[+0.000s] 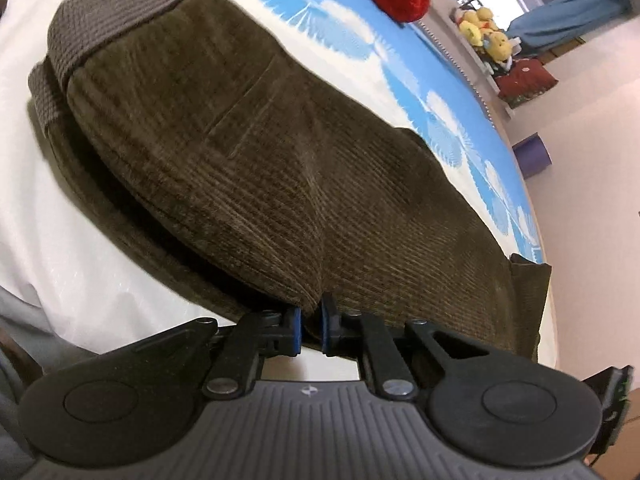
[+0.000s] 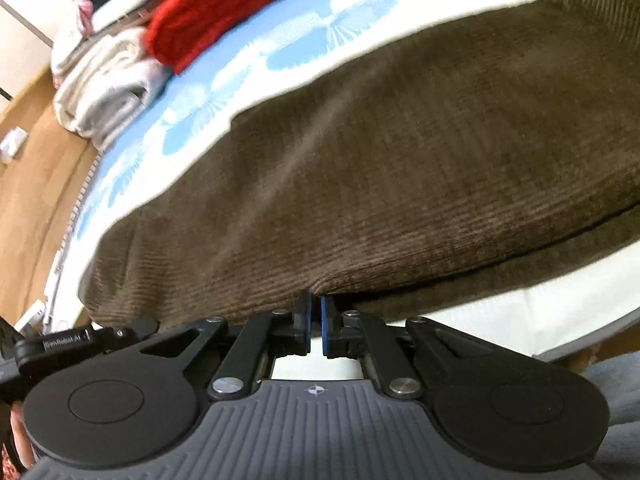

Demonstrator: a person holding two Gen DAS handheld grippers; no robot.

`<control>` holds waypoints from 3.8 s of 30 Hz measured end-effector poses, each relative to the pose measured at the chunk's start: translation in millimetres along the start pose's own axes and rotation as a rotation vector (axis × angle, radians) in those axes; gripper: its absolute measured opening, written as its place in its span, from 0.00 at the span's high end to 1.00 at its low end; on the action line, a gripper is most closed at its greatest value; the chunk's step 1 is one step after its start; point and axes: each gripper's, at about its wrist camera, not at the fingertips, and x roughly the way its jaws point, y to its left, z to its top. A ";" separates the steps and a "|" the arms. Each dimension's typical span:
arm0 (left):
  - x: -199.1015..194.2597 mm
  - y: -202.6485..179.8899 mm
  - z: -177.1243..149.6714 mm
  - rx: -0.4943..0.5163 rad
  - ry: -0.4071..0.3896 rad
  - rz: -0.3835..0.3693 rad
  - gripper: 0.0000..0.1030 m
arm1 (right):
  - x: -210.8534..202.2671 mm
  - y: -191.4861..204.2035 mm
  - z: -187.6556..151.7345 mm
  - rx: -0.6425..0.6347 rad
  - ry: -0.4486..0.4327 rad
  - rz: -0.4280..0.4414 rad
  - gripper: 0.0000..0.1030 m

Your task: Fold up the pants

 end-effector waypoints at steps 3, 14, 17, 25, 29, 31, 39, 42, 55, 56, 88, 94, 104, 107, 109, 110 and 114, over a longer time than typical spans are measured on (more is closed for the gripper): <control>-2.0 1.7 0.8 -0.007 -0.005 -0.008 0.83 | 1.3 0.3 3.3 0.009 0.004 -0.001 0.96; -62.6 42.7 21.4 -0.157 -0.287 0.120 0.27 | -9.4 14.1 1.6 -0.016 0.097 0.335 0.53; -65.0 52.4 28.3 -0.169 -0.299 0.171 0.94 | -19.7 23.9 7.0 -0.047 -0.019 0.389 0.53; -69.8 58.3 22.2 -0.181 -0.288 0.229 0.95 | 6.1 41.3 13.6 -0.111 -0.094 0.034 0.57; -70.4 61.4 23.7 -0.177 -0.311 0.257 0.81 | 21.5 58.1 0.2 -0.266 -0.041 -0.063 0.59; -79.4 56.9 19.2 -0.173 -0.372 0.299 0.56 | 18.4 57.0 -0.6 -0.262 -0.050 -0.059 0.59; -92.5 20.4 9.7 -0.001 -0.501 0.380 0.10 | 16.4 59.5 -10.3 -0.348 -0.051 -0.078 0.58; -86.1 12.0 9.9 0.019 -0.478 0.365 0.10 | 7.4 56.1 -5.2 -0.284 -0.064 -0.023 0.55; -29.9 -50.2 -7.0 0.282 -0.339 0.345 0.10 | -18.8 26.1 6.2 -0.110 -0.194 -0.034 0.46; -26.9 -52.1 -8.1 0.286 -0.328 0.338 0.10 | -19.6 24.6 6.8 -0.101 -0.202 -0.037 0.46; 20.5 -61.0 13.9 0.287 -0.315 0.419 0.07 | -159.6 -253.6 131.2 0.538 -0.669 -0.557 0.45; 28.9 -64.2 15.3 0.299 -0.310 0.435 0.01 | -131.2 -284.5 146.5 0.592 -0.643 -0.497 0.45; 28.3 -61.2 19.6 0.279 -0.322 0.424 0.01 | -221.8 -208.5 167.7 0.537 -0.914 -0.612 0.89; 27.1 -60.8 20.0 0.275 -0.321 0.416 0.01 | -222.9 -242.5 128.6 0.585 -0.869 -0.666 0.89; 27.2 -61.0 18.5 0.287 -0.323 0.422 0.01 | -199.8 -286.0 100.7 0.694 -0.740 -0.690 0.88; 27.7 -61.6 17.4 0.295 -0.321 0.426 0.01 | -188.3 -307.7 87.0 0.769 -0.680 -0.666 0.89; 29.4 -63.2 13.9 0.315 -0.324 0.440 0.01 | -186.3 -307.5 68.5 0.735 -0.765 -0.625 0.88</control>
